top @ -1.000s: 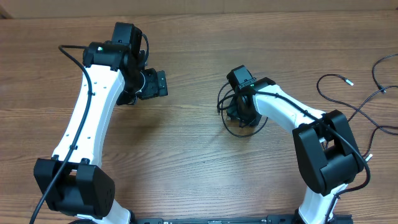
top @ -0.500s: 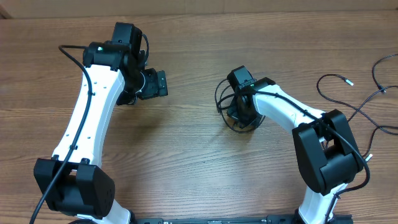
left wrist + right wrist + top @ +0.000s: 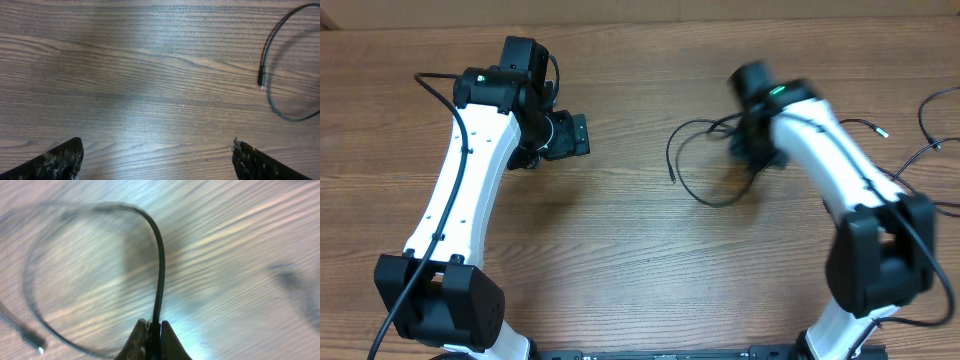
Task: Untangle cables
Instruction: 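Drag the coiled cable to the right side and release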
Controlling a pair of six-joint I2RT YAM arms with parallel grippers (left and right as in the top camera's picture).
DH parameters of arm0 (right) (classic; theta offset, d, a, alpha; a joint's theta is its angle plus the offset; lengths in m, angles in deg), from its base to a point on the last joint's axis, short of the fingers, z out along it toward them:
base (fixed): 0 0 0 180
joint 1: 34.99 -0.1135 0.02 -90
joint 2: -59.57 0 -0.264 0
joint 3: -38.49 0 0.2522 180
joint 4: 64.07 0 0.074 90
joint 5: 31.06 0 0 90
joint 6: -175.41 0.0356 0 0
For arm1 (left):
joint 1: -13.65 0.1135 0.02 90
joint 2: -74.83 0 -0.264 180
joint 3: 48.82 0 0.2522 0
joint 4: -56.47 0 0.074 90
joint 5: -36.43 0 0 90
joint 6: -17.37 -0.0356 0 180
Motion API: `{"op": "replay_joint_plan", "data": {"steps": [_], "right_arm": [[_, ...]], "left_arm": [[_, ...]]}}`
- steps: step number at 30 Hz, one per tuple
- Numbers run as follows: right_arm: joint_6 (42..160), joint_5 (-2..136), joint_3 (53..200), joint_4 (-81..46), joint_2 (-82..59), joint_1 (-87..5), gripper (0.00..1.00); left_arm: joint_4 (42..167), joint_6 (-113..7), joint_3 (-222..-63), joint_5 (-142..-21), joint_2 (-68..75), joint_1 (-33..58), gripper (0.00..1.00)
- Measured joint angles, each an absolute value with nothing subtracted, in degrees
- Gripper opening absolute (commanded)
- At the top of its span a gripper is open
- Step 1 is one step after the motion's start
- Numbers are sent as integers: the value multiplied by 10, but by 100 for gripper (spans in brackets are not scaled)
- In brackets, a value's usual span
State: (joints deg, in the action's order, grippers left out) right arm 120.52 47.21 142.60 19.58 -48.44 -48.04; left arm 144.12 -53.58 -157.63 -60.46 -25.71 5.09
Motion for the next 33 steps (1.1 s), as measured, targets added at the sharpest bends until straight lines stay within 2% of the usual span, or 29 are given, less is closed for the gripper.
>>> {"op": "replay_joint_plan", "data": {"steps": [5,9,16,25,29,31,33], "right_arm": [[1188,383,1583,305,-464,-362,4],[1184,351,1685,340,-459,-261,4],[1184,356,1751,347,-456,-104,4],[1216,456,1751,312,-456,59,4],[1210,539,1751,293,-456,87,4],[1183,597,1751,281,-456,86,10],[1141,661,1751,283,-456,69,12]], "left_arm": [[1441,-536,-1576,-604,-257,51,94],[1441,-536,-1576,-604,-257,51,94],[1441,-536,-1576,-605,-257,51,95],[1444,-536,-1576,-605,-257,51,95],[1444,-536,-1576,-605,-257,51,95],[1444,-536,-1576,-605,-257,51,95],[1444,-536,-1576,-605,-257,51,95]]}}
